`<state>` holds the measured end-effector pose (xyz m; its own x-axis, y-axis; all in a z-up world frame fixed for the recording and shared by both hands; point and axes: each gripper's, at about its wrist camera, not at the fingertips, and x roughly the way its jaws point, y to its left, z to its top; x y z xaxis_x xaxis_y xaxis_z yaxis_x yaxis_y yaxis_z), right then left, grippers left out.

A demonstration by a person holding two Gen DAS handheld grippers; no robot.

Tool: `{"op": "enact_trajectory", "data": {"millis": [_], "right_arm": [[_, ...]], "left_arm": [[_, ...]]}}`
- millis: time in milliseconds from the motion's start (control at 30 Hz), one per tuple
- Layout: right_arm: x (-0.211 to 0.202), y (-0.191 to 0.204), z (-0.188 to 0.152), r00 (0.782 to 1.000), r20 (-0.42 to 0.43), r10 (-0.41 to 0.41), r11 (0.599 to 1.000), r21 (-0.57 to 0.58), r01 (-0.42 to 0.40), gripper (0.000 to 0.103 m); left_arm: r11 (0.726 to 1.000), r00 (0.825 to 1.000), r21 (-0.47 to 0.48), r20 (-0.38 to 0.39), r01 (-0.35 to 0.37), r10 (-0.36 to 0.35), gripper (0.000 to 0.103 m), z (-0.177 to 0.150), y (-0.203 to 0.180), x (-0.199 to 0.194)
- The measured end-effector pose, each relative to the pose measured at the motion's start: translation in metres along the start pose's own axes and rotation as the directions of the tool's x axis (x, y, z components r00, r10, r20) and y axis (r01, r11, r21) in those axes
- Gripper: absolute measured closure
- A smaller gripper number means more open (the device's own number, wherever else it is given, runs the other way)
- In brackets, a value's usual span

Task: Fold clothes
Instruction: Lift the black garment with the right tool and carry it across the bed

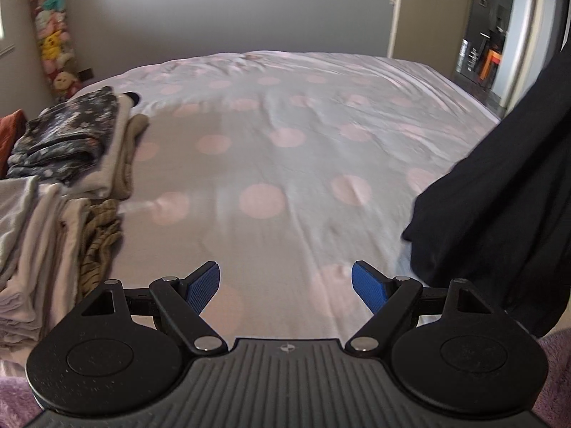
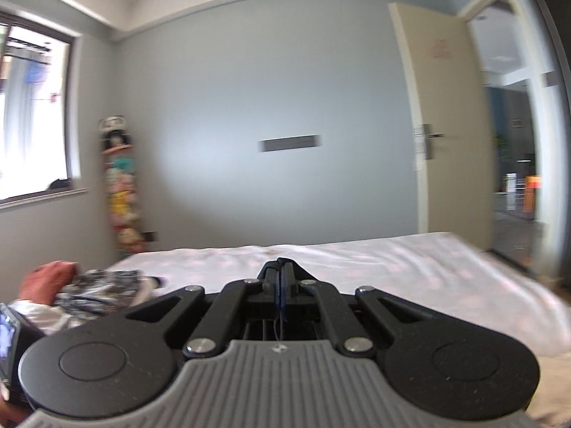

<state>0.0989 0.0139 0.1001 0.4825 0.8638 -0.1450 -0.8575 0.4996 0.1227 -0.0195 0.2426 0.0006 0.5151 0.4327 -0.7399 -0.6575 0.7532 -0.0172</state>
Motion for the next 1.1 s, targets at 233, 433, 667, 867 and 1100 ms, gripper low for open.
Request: {"op": "enact_trajectory", "data": {"millis": [233, 433, 667, 867, 1100], "right_arm": [[0.056, 0.025, -0.030, 0.989, -0.135, 0.066, 0.998, 0.024, -0.063, 0.101], [0.095, -0.012, -0.073, 0.931, -0.364, -0.024, 0.998, 0.048, 0.044, 0.089], [0.075, -0.047, -0.105, 0.868, -0.481, -0.124, 0.981, 0.074, 0.181, 0.052], [0.057, -0.078, -0.135, 0.816, -0.551, -0.172, 0.942, 0.150, 0.300, 0.034], [0.055, -0.081, -0.148, 0.771, -0.630, -0.098, 0.949, 0.173, 0.262, 0.034]], "left_arm": [[0.997, 0.999, -0.074, -0.018, -0.036, 0.034, 0.022, -0.004, 0.039, 0.005], [0.995, 0.999, -0.094, -0.040, -0.013, 0.009, 0.022, -0.010, 0.047, 0.017], [0.998, 0.997, -0.024, -0.059, 0.056, -0.058, 0.022, -0.013, 0.027, 0.031], [0.983, 0.981, 0.029, -0.077, 0.180, -0.177, 0.022, -0.021, -0.002, 0.038], [0.949, 0.945, 0.093, -0.163, 0.302, -0.285, 0.022, -0.034, -0.045, 0.051]]}}
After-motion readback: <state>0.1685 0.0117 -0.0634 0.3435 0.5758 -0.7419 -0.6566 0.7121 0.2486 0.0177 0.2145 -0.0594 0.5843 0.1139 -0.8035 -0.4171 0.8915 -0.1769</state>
